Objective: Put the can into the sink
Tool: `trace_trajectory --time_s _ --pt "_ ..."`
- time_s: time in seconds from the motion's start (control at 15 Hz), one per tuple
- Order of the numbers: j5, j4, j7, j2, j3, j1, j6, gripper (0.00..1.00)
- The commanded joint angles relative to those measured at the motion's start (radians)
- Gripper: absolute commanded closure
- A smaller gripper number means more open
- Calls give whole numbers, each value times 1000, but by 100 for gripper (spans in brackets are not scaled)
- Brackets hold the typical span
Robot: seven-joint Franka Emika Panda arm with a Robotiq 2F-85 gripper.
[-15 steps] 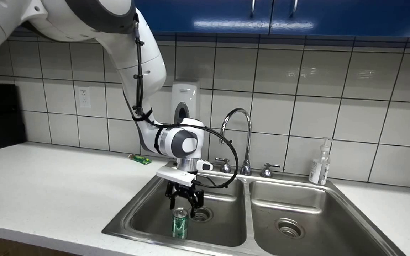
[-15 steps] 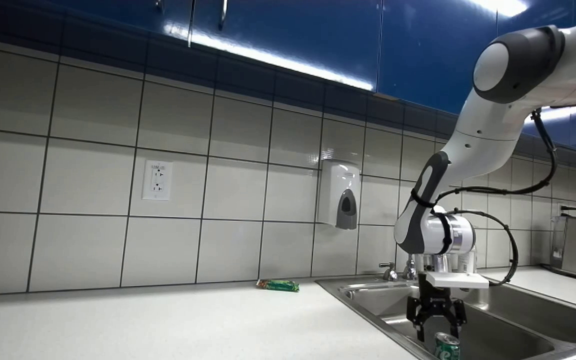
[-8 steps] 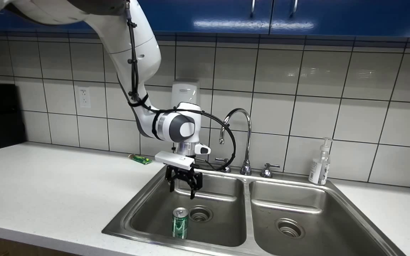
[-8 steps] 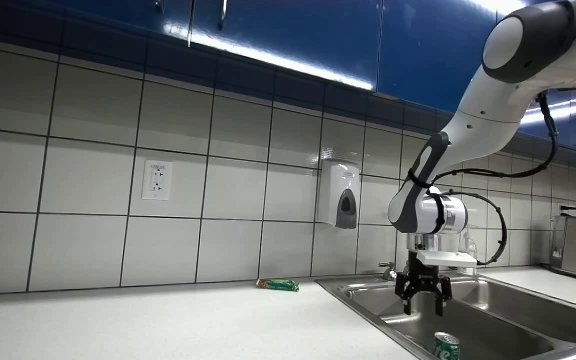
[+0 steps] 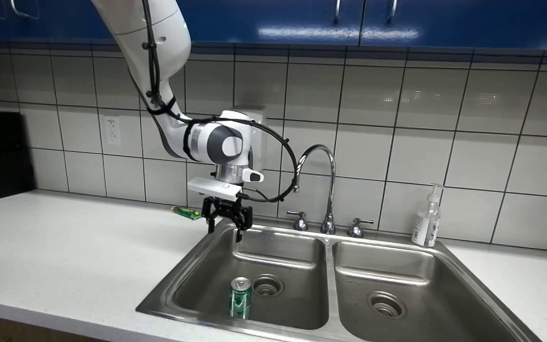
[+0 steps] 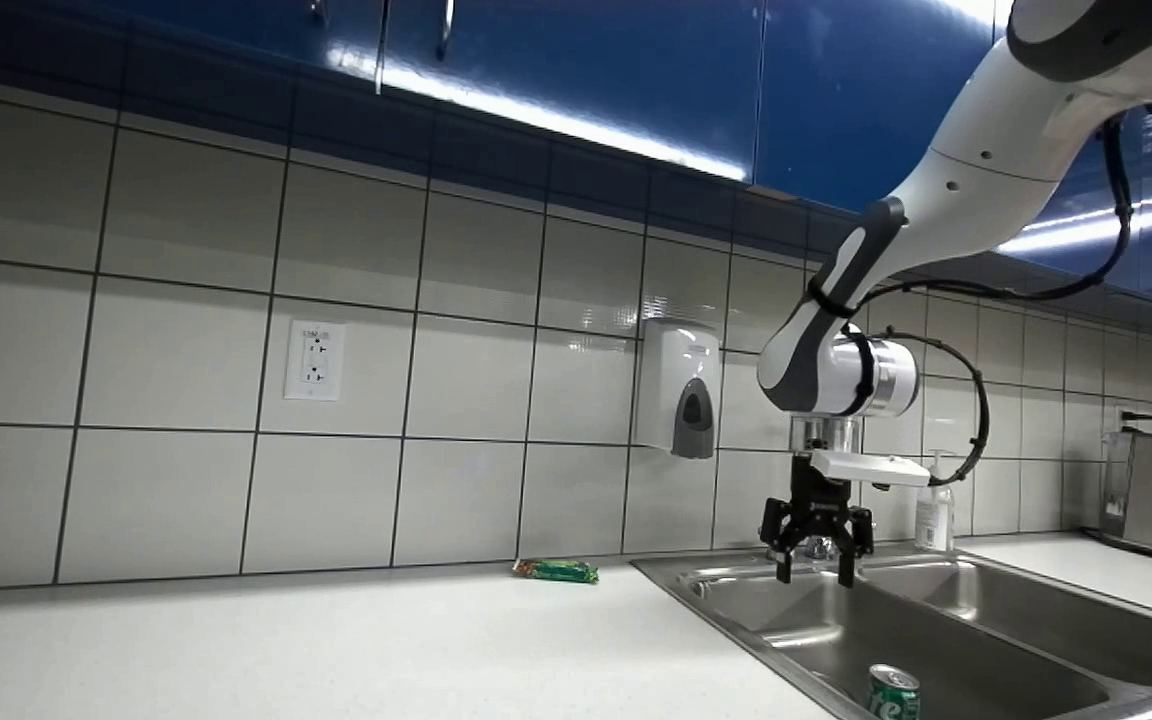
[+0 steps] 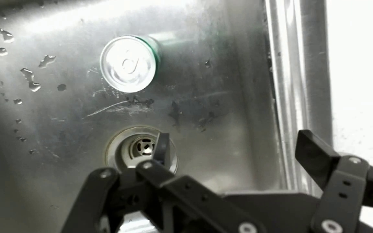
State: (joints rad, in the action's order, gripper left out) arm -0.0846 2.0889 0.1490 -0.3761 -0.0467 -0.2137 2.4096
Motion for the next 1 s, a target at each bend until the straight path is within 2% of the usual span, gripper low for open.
trace_trajectory --time_s 0.0,0.53,0.93 --pt "-22 129 24 156 19 37 -42 0" --pt "-23 355 5 414 50 163 -114 0" --pt "-44 496 -16 564 71 245 -236 0"
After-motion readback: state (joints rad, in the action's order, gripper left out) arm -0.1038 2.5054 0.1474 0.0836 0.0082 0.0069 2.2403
